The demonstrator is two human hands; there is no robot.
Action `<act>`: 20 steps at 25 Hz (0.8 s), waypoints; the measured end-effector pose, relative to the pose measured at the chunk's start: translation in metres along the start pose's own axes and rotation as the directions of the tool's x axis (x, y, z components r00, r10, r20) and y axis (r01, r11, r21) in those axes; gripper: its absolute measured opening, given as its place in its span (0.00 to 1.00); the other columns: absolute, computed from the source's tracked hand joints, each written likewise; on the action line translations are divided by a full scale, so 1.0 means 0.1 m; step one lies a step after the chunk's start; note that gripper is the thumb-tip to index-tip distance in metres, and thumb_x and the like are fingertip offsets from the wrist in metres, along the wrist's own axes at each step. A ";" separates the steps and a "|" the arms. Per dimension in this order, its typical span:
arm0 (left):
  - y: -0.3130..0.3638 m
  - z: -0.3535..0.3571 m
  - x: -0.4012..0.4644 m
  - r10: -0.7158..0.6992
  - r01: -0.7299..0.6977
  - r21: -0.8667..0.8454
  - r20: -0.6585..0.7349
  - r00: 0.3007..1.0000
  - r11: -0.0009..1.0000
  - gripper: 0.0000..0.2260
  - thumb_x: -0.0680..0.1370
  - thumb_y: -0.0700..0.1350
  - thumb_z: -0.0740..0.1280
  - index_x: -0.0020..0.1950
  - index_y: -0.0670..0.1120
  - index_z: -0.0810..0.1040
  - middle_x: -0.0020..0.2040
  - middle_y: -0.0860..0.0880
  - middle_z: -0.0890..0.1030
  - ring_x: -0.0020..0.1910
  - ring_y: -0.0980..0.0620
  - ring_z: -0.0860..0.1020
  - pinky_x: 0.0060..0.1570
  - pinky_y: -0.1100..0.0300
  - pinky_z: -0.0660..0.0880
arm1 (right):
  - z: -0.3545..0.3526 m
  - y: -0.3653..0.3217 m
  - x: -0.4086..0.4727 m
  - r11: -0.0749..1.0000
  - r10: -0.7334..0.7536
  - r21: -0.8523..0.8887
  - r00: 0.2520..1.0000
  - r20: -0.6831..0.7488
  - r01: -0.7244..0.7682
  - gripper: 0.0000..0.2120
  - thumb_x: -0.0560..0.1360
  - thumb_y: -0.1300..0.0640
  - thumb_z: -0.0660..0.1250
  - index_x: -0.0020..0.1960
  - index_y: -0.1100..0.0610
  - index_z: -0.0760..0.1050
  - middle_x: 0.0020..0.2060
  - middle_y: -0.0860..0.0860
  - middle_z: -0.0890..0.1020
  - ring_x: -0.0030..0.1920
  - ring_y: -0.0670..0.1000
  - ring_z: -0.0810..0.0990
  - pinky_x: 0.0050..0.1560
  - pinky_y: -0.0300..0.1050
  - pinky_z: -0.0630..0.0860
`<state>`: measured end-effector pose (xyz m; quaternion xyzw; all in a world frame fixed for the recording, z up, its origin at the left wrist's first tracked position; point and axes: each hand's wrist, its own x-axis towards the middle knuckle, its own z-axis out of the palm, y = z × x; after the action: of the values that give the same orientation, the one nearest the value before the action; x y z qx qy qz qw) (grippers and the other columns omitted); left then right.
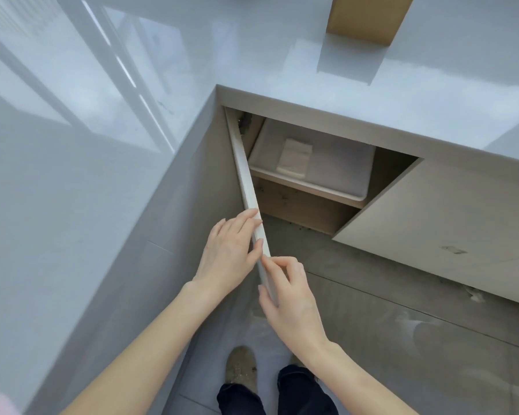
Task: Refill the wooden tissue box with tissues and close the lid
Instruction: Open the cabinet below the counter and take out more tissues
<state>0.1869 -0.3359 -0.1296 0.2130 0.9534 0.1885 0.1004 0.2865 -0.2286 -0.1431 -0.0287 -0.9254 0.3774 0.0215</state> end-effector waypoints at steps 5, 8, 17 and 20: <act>-0.24 -0.16 -0.15 0.012 -0.007 -0.064 0.080 0.997 0.998 0.19 0.78 0.47 0.59 0.69 0.46 0.66 0.74 0.51 0.62 0.68 0.51 0.68 0.67 0.54 0.64 | 0.22 -0.23 -0.07 0.999 0.000 0.043 0.998 0.067 -0.003 0.26 0.74 0.58 0.66 0.70 0.57 0.64 0.64 0.52 0.71 0.61 0.49 0.72 0.55 0.37 0.75; -0.36 -0.22 -0.22 -0.027 0.033 -0.067 0.080 0.996 0.997 0.19 0.78 0.47 0.60 0.69 0.47 0.66 0.73 0.49 0.63 0.64 0.50 0.71 0.65 0.51 0.66 | 0.35 -0.34 -0.05 0.998 0.013 0.061 0.996 0.085 -0.018 0.28 0.74 0.56 0.65 0.72 0.55 0.61 0.66 0.51 0.68 0.64 0.47 0.70 0.57 0.35 0.70; -0.56 -0.25 -0.26 -0.036 0.040 -0.078 0.059 0.998 0.996 0.20 0.78 0.44 0.60 0.70 0.46 0.66 0.72 0.47 0.64 0.69 0.47 0.66 0.66 0.50 0.66 | 0.54 -0.58 -0.03 0.999 0.023 0.041 0.997 0.075 -0.026 0.27 0.73 0.56 0.65 0.70 0.58 0.64 0.67 0.51 0.69 0.68 0.48 0.67 0.63 0.40 0.70; -0.53 -0.23 -0.24 -0.014 0.014 -0.007 0.030 0.999 1.000 0.20 0.77 0.46 0.60 0.70 0.44 0.65 0.75 0.45 0.59 0.73 0.46 0.59 0.70 0.50 0.58 | 0.44 -0.51 -0.02 1.000 0.009 0.011 0.999 0.037 -0.009 0.24 0.73 0.56 0.67 0.66 0.61 0.69 0.63 0.54 0.75 0.64 0.52 0.73 0.62 0.45 0.72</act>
<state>0.1828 -0.3980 -0.1274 0.2088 0.9526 0.1880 0.1170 0.2843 -0.2963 -0.1391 -0.0256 -0.9234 0.3831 0.0028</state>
